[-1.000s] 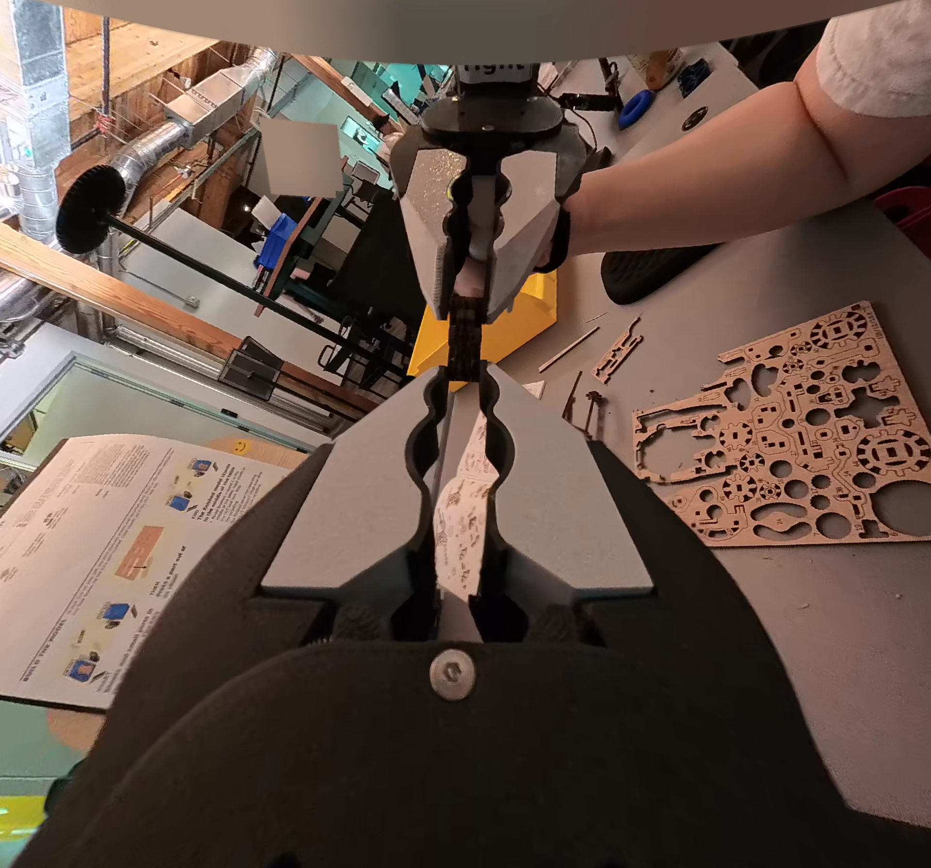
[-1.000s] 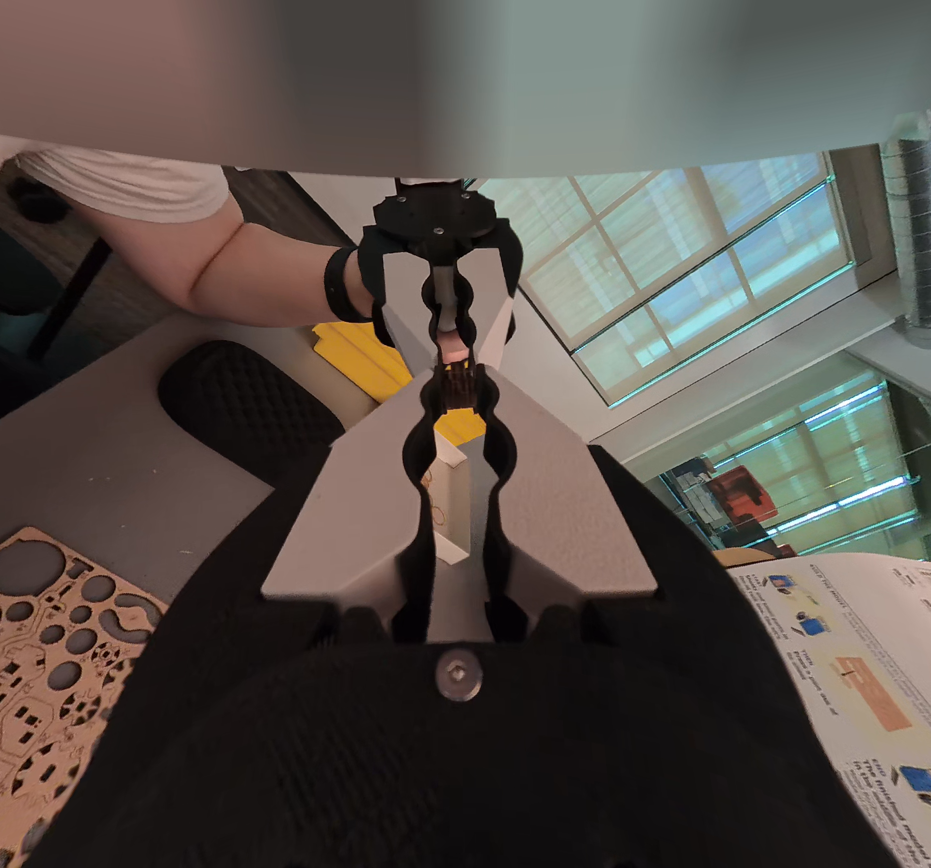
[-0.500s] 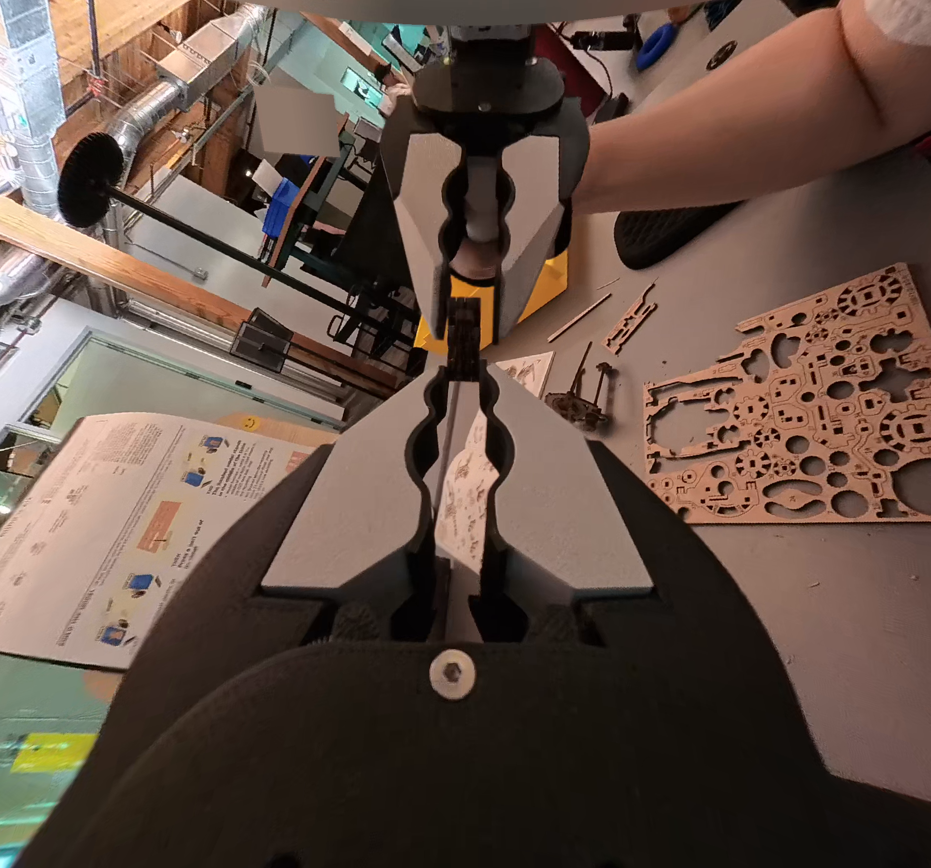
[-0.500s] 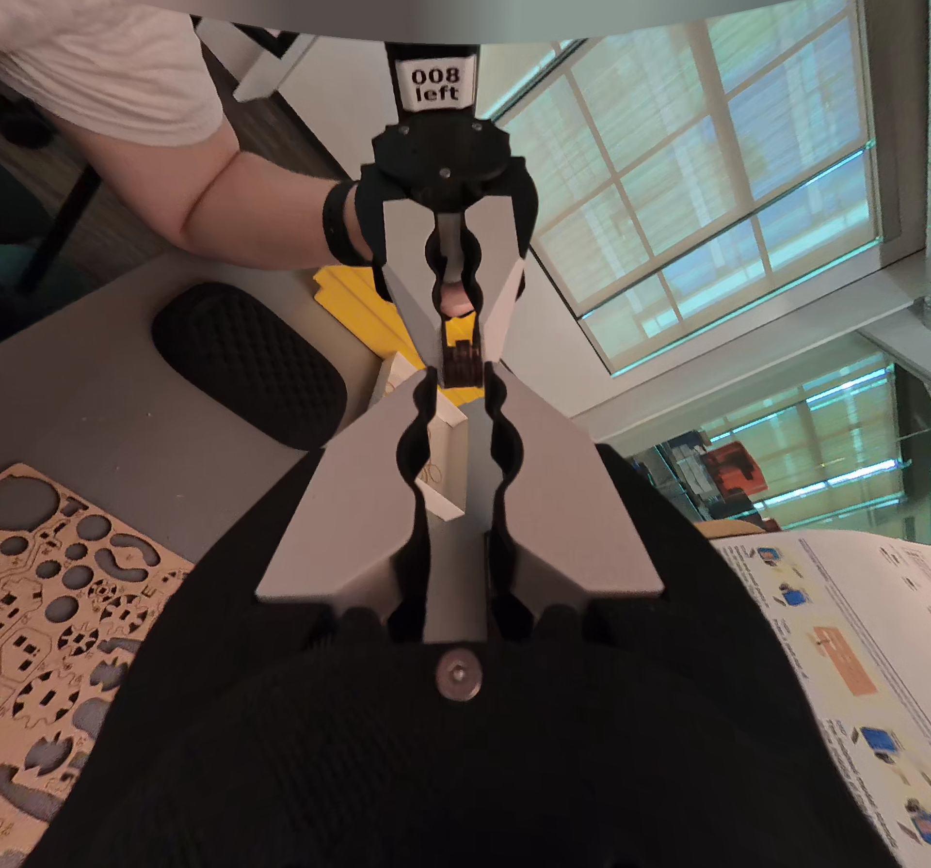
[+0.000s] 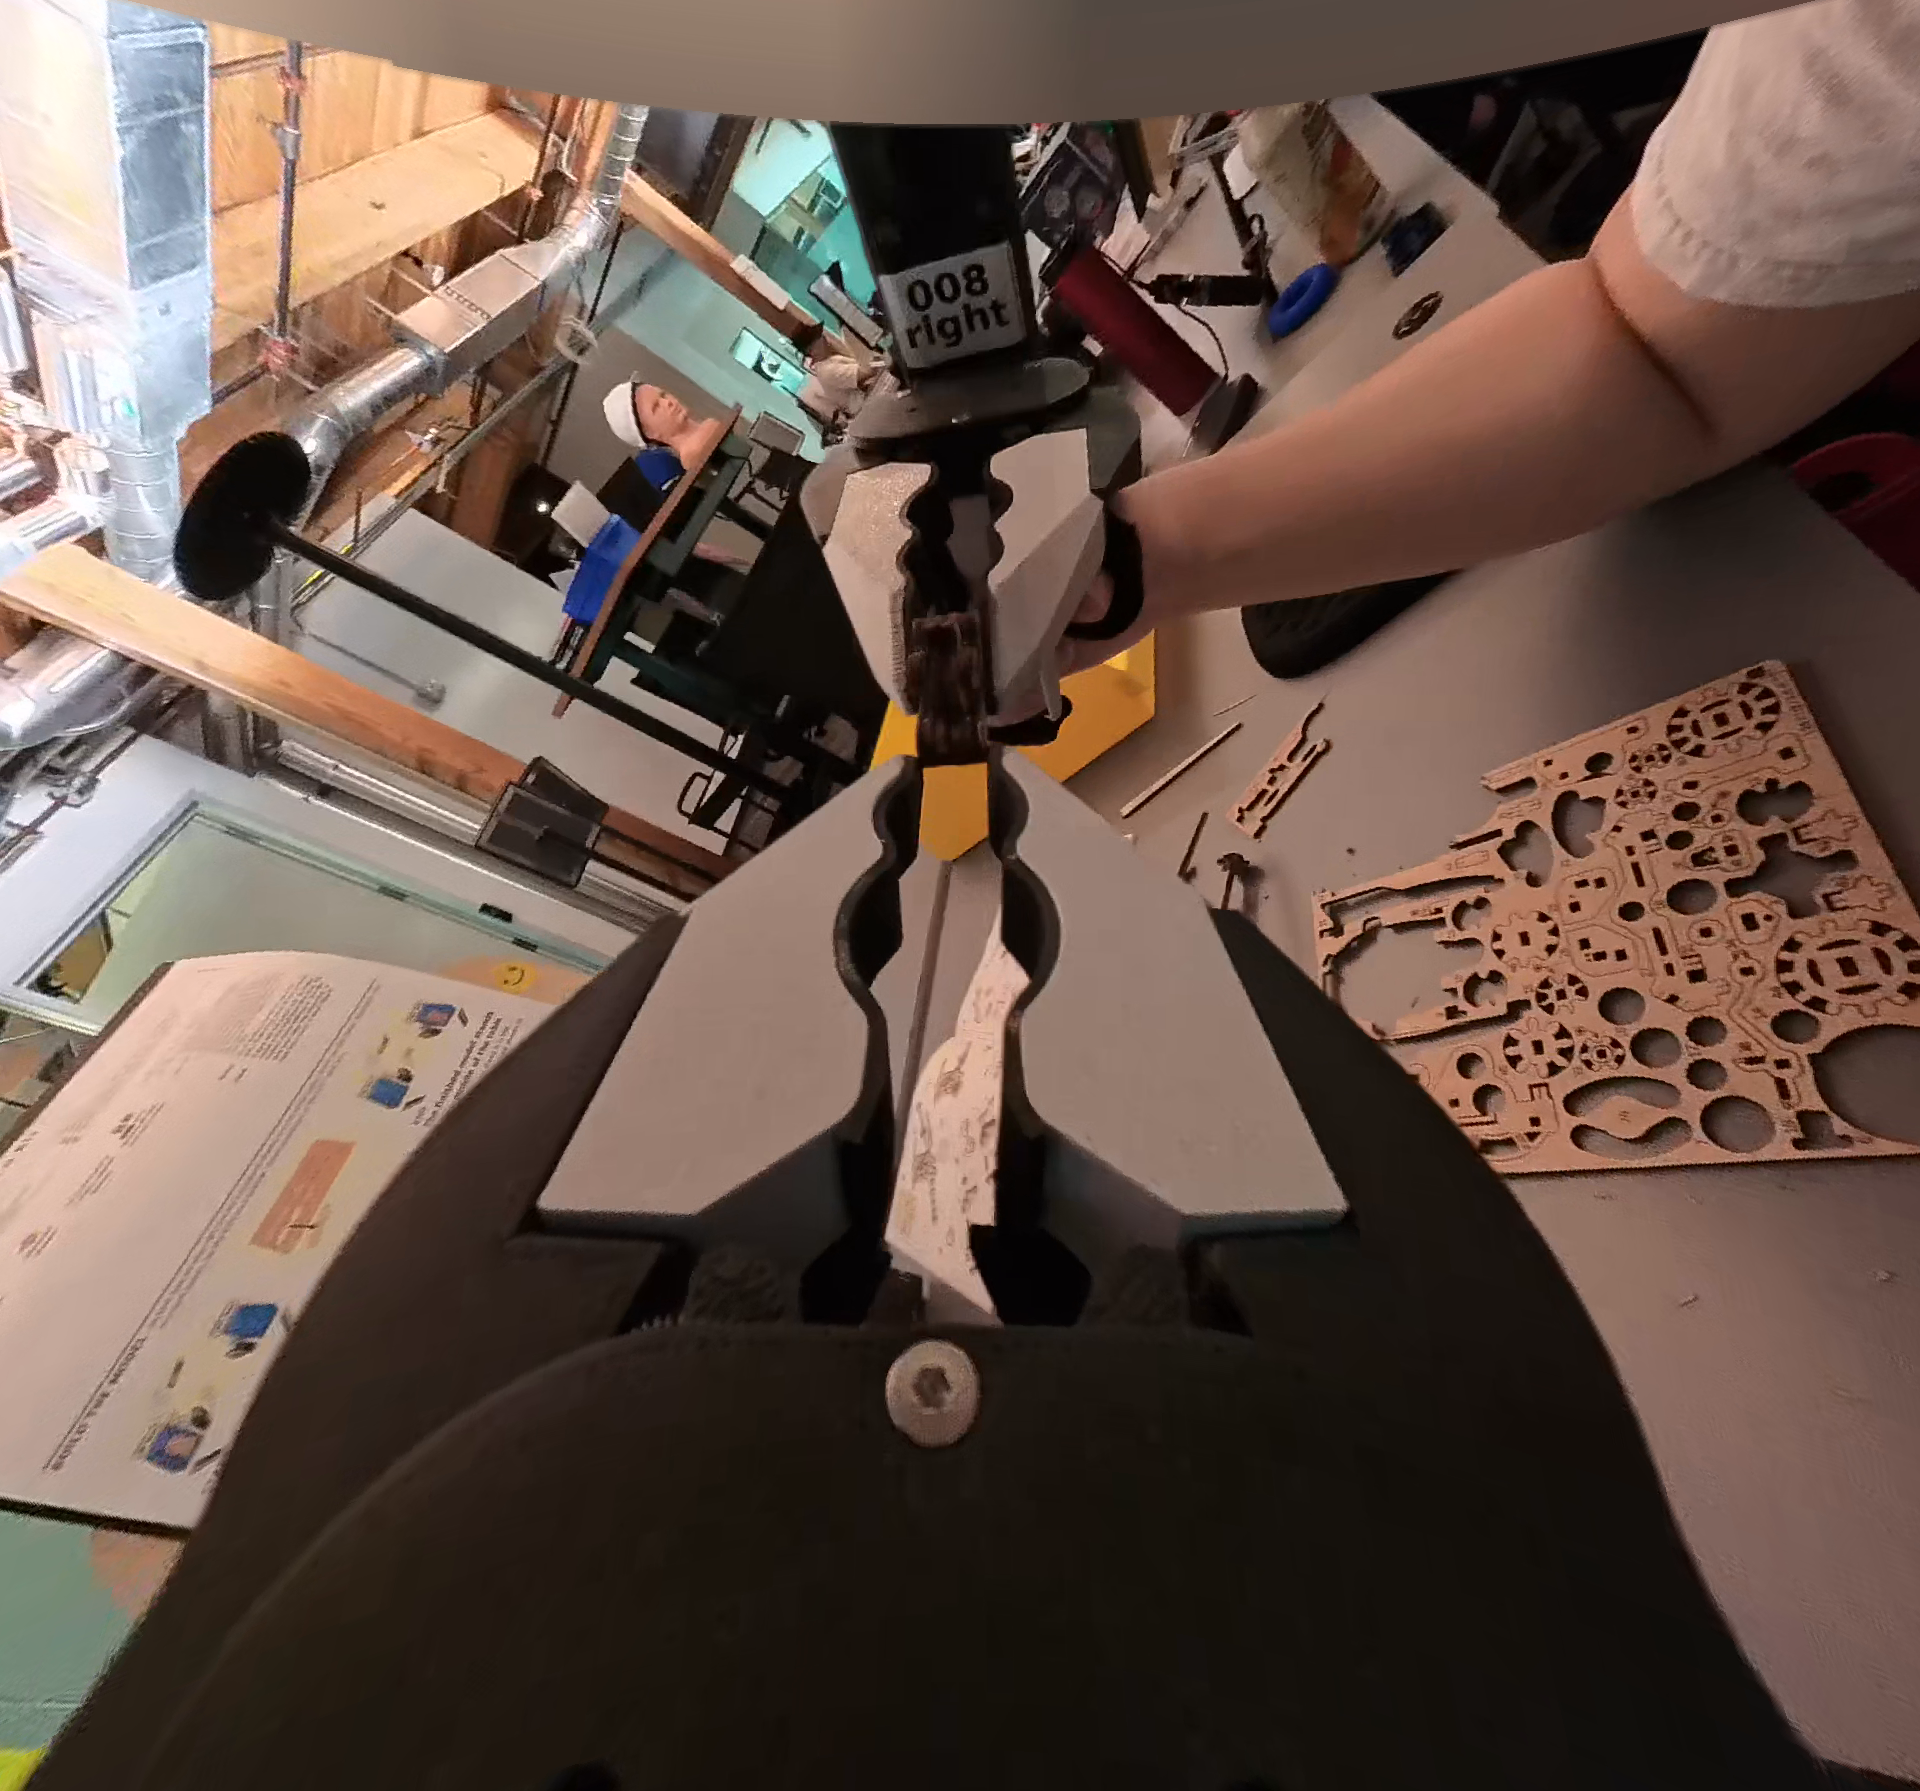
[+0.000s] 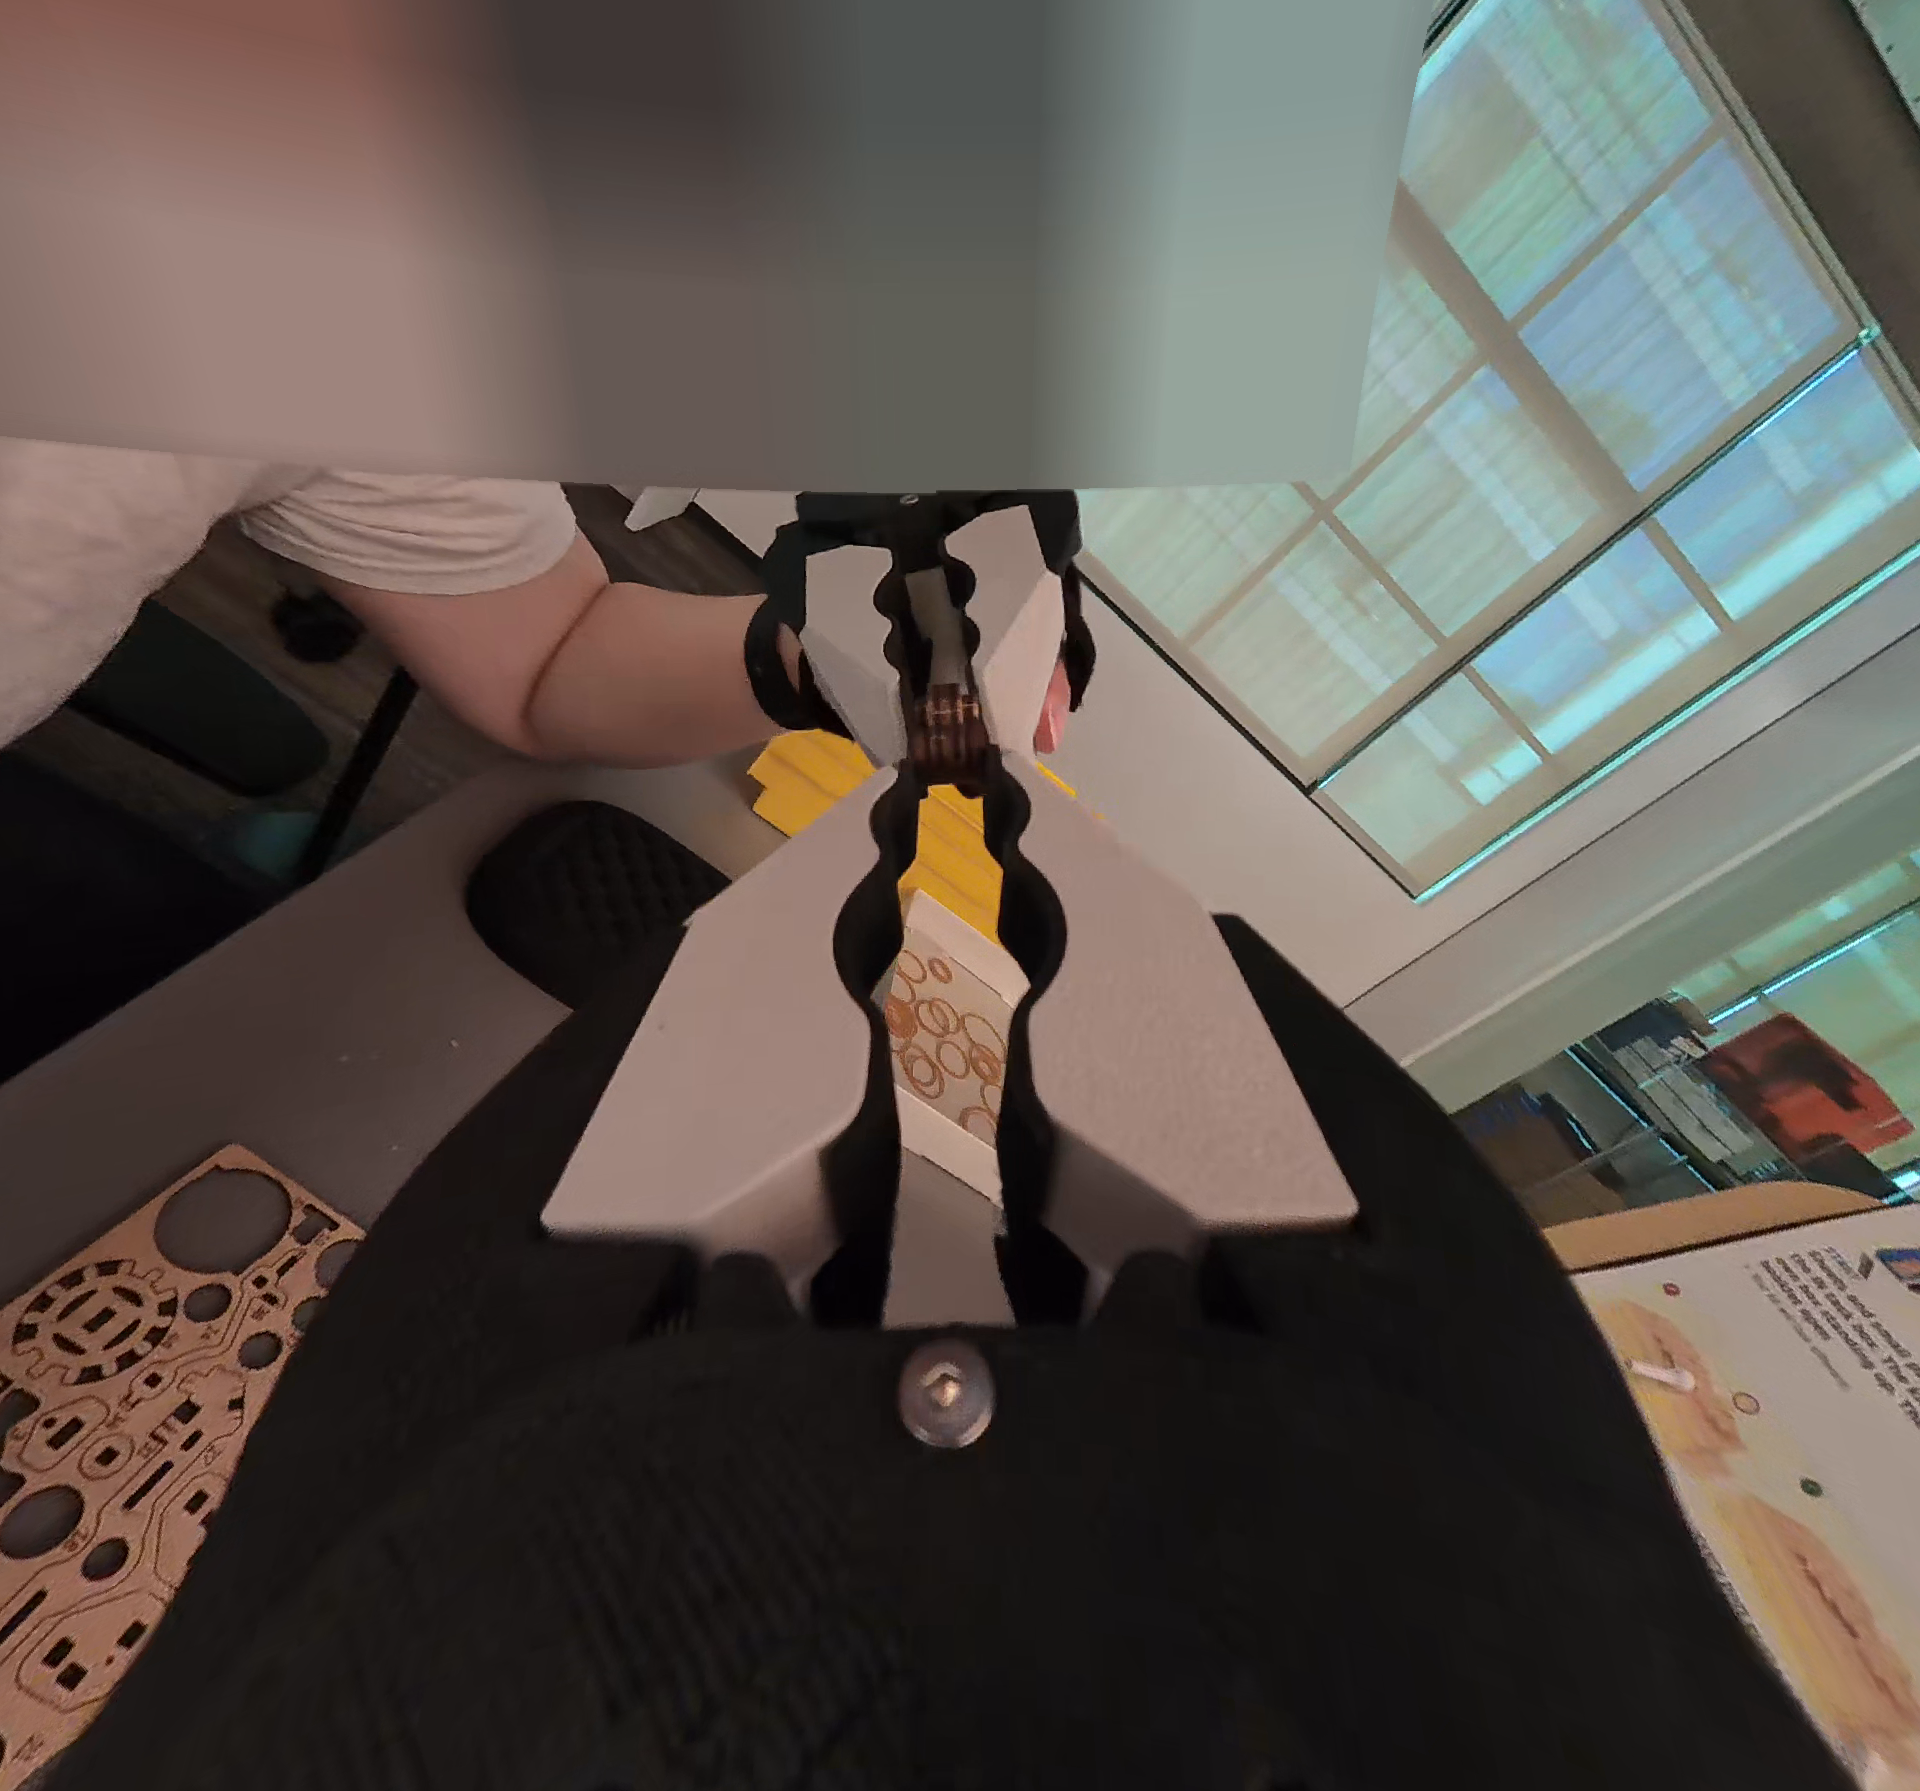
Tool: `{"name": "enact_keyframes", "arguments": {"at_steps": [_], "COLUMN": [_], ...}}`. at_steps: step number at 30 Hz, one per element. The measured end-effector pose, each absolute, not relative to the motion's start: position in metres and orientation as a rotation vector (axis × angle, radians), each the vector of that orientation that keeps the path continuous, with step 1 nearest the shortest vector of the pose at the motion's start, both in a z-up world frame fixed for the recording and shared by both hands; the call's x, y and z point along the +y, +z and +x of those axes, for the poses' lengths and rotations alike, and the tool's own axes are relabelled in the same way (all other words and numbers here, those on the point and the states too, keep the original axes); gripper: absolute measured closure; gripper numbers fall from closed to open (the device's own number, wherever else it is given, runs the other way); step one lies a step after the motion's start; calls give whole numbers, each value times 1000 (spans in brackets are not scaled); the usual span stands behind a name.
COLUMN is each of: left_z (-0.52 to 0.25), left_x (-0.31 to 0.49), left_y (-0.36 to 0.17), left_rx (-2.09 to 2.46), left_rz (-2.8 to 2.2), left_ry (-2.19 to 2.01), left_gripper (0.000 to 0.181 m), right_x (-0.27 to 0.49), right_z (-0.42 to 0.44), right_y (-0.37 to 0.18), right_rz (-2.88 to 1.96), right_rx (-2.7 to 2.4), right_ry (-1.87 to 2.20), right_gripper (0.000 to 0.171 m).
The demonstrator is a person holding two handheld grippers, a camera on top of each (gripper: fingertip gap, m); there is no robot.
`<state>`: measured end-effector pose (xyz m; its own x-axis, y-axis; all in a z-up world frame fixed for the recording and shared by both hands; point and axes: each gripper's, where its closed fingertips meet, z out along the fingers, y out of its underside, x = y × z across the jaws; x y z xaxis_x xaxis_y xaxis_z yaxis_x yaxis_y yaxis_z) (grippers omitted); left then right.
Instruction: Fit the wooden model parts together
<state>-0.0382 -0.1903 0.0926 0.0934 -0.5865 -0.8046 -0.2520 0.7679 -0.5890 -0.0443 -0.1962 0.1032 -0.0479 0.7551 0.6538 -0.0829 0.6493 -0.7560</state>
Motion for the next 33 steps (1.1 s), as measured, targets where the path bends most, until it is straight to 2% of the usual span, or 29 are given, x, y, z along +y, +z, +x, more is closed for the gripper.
{"name": "enact_keyframes", "arguments": {"at_steps": [23, 27, 29, 33], "left_z": [-42, -46, -48, -50], "left_x": [-179, -169, -164, -156], "left_y": [91, 96, 100, 98], "left_rx": [1504, 1425, 1375, 1336], "left_rz": [-832, -966, -1025, -1121], "left_ry": [-306, -514, -613, -714], "left_gripper": [172, 171, 160, 158], "right_x": [-184, -171, -164, -148], "right_z": [-48, -51, -52, -54], "right_y": [103, 107, 109, 107], "right_rz": [-634, -770, -881, -1070], "right_rx": [-1397, -1319, -1266, -1145], "right_ry": [834, 961, 1108, 1312], "right_gripper": [161, 160, 160, 160]}}
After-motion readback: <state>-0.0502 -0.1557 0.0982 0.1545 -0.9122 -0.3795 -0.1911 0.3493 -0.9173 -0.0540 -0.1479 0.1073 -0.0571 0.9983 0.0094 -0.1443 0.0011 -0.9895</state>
